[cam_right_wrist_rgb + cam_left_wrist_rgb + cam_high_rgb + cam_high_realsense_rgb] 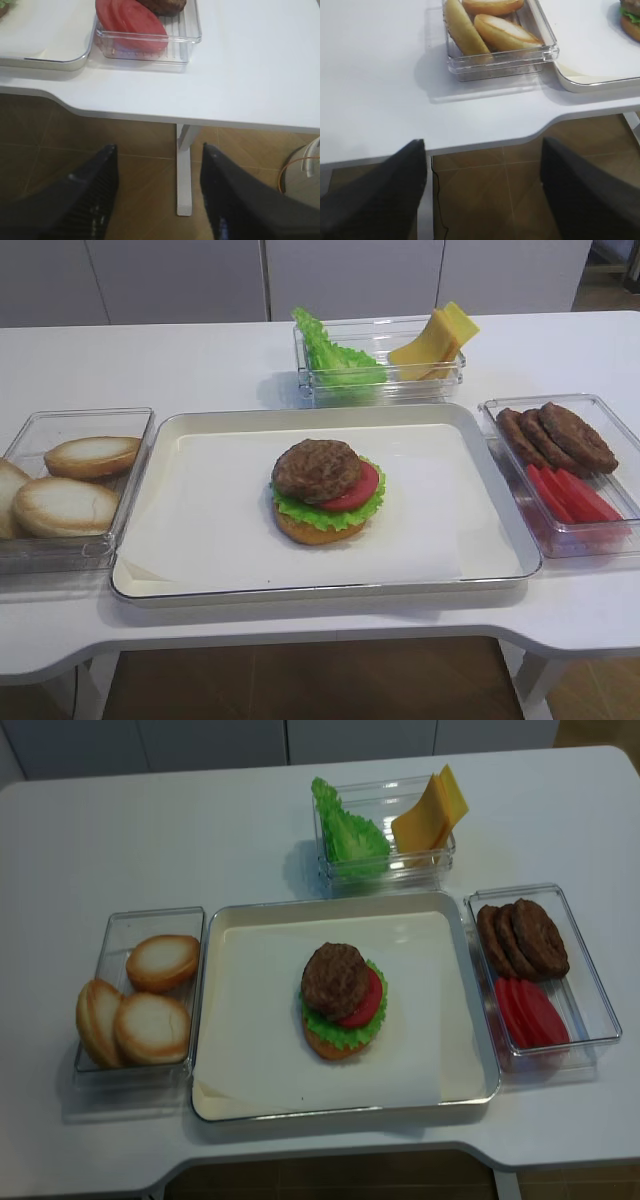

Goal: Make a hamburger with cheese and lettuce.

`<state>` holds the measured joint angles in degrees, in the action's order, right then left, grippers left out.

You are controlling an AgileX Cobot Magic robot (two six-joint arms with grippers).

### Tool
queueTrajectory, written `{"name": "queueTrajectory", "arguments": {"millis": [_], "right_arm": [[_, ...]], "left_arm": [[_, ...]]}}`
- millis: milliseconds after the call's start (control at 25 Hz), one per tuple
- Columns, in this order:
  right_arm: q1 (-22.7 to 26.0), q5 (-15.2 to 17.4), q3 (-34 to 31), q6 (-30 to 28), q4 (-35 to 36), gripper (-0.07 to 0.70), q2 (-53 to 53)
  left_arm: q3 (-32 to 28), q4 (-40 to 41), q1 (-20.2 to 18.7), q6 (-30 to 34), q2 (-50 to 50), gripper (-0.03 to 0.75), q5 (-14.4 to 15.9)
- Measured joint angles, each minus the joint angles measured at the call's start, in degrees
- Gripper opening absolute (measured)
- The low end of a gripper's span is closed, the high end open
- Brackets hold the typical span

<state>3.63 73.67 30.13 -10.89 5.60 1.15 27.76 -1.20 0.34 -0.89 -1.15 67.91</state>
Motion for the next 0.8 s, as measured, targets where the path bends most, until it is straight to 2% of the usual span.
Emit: {"name": "queueTrajectory", "arguments": {"millis": [160,440,800], "right_arm": [[0.0,-1.37,-0.71,-0.05,-0.78,0.398,0.0],[0.0,-6.88,-2.7,-0.05,-0.8,0.397,0.0],[0.0,-7.99,-2.95,-0.05,-0.8,0.397,0.0]], "left_arm": [[0.0,0.0,0.0,0.0,0.0,0.528,0.0],[0.0,0.0,0.0,0.0,0.0,0.528,0.0],[0.0,0.0,0.0,0.0,0.0,0.528,0.0]]}}
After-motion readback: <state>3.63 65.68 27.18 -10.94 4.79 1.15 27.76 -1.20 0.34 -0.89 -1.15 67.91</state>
